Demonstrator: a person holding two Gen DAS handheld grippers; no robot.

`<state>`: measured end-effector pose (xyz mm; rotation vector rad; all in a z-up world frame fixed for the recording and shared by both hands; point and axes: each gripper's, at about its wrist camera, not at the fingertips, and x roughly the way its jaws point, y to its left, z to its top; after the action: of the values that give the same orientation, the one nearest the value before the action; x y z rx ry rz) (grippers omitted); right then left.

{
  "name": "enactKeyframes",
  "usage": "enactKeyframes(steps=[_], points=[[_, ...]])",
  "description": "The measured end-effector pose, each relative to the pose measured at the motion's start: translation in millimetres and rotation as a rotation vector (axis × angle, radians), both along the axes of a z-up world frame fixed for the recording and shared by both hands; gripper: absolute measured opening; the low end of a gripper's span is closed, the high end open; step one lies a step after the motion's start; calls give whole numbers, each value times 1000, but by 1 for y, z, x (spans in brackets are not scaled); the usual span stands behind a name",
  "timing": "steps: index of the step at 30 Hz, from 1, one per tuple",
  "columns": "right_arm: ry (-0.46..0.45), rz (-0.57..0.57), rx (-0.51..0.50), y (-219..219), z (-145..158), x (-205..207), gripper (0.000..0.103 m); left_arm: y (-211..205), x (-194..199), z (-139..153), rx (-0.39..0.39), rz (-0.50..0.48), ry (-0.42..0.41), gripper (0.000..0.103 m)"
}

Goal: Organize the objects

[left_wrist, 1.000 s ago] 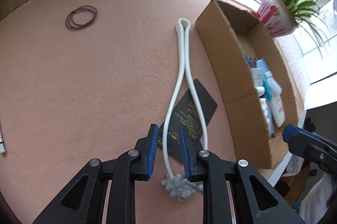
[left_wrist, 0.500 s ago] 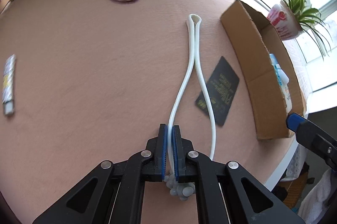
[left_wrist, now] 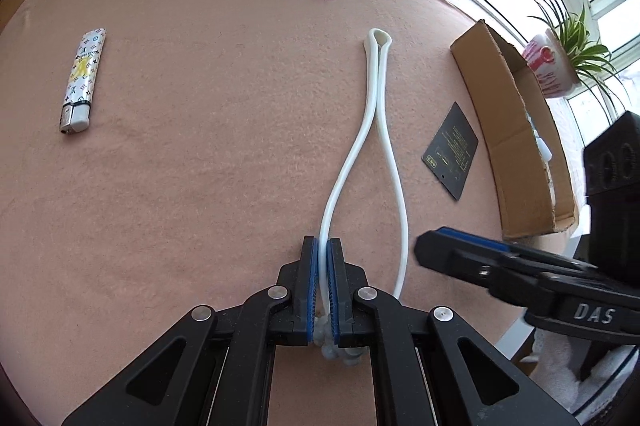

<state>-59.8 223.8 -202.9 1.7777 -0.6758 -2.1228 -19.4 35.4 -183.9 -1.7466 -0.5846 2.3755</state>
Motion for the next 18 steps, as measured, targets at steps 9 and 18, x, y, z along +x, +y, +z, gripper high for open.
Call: enactKeyframes(steps=[9,18], points=[[16,63,49,-18,-4,0,12,17,-11,-2,21,12,-9,5],[90,34,35,1,26,-2,8,20,-12,24,61,25,34,6]])
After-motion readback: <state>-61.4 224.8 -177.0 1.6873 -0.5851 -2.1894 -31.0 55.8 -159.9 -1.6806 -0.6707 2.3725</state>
